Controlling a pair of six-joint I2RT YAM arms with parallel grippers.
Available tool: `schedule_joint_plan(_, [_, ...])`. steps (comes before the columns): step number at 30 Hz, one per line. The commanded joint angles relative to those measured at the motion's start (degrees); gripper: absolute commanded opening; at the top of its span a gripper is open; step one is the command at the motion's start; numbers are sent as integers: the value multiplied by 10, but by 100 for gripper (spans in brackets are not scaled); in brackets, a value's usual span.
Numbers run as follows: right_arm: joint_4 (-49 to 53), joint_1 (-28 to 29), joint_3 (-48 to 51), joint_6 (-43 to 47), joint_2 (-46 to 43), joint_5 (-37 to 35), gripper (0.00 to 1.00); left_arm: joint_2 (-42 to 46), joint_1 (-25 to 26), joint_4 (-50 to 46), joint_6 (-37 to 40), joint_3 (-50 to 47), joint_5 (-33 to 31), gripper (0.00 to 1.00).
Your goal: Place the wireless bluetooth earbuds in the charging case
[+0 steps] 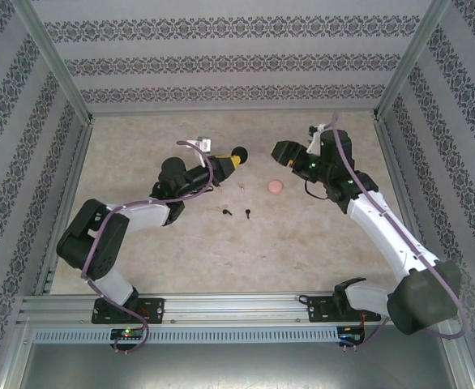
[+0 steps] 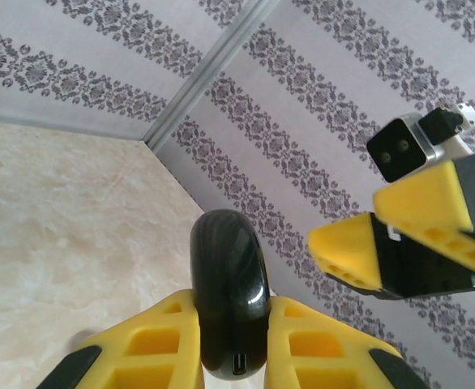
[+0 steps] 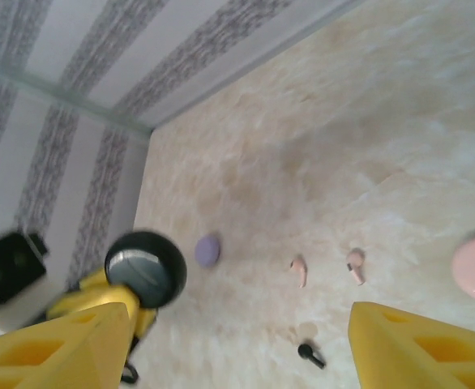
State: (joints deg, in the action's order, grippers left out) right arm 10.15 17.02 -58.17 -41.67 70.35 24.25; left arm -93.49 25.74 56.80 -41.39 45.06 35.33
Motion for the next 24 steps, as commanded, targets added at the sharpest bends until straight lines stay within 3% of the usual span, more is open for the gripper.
schedule_joint_plan(1, [-49, 0, 11, 141, 3, 121, 70, 27, -4, -84, 51, 31, 75, 0])
schedule_joint_plan(8, [-91, 22, 4, 160, 40, 166, 68, 42, -4, -162, 75, 68, 129, 0])
schedule_joint_plan(16, [-101, 50, -4, 163, 75, 147, 66, 56, -4, -170, 73, 71, 135, 0])
schedule_joint_plan(24, [-109, 41, 6, 159, 98, 114, 58, 73, -4, -168, 70, 65, 146, 0])
